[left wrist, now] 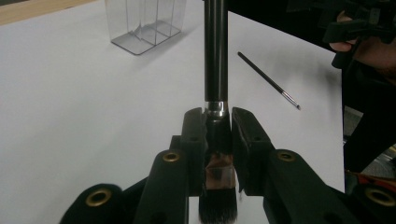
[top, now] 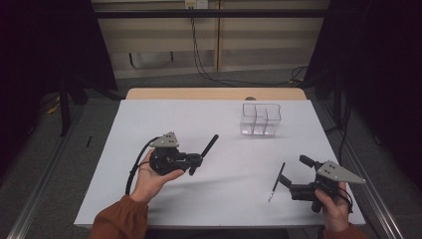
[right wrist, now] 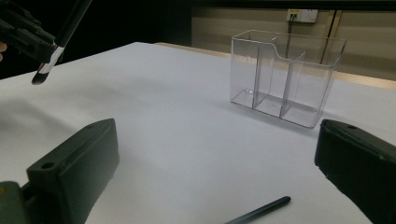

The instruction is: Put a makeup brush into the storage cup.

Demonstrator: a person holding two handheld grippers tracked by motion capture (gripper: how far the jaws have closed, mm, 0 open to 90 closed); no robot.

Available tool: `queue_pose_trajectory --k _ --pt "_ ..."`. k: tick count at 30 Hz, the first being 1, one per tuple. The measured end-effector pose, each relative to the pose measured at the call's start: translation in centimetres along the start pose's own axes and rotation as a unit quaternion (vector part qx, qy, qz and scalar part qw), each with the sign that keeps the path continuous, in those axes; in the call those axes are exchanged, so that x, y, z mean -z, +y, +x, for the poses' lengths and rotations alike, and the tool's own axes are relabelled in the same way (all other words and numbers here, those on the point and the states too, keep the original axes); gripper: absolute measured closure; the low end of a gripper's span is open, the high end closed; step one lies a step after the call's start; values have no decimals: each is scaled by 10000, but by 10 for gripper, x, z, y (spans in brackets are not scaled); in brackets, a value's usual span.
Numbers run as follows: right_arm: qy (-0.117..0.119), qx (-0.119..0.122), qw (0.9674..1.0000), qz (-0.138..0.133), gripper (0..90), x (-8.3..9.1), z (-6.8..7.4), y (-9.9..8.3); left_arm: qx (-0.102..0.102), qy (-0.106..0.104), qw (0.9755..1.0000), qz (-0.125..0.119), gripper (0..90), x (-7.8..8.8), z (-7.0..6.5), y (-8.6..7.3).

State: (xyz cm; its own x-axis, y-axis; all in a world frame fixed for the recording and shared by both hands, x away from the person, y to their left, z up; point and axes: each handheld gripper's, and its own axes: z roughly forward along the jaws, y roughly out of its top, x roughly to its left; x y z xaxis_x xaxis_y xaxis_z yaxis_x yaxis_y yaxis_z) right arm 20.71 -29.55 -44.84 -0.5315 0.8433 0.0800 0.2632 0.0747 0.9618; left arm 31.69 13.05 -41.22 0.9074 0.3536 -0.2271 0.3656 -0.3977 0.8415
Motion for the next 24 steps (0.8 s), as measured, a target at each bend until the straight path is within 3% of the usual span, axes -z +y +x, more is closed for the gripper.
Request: queue_pose_trajectory --k 5,9,21,24 --pt "107 -4 9999 -1 0 -2 0 1 -94 -165 9998 81 760 -4 -5 3" --pt "403 -273 9988 -108 0 -6 5 3 -192 -261 9992 237 760 -8 -11 7" --pt "591 147 9981 -18 0 -19 18 13 -331 -334 9974 544 760 -17 -19 12" --pt "738 106 9972 -85 0 -23 22 14 -346 -364 9968 615 760 -19 -20 13"
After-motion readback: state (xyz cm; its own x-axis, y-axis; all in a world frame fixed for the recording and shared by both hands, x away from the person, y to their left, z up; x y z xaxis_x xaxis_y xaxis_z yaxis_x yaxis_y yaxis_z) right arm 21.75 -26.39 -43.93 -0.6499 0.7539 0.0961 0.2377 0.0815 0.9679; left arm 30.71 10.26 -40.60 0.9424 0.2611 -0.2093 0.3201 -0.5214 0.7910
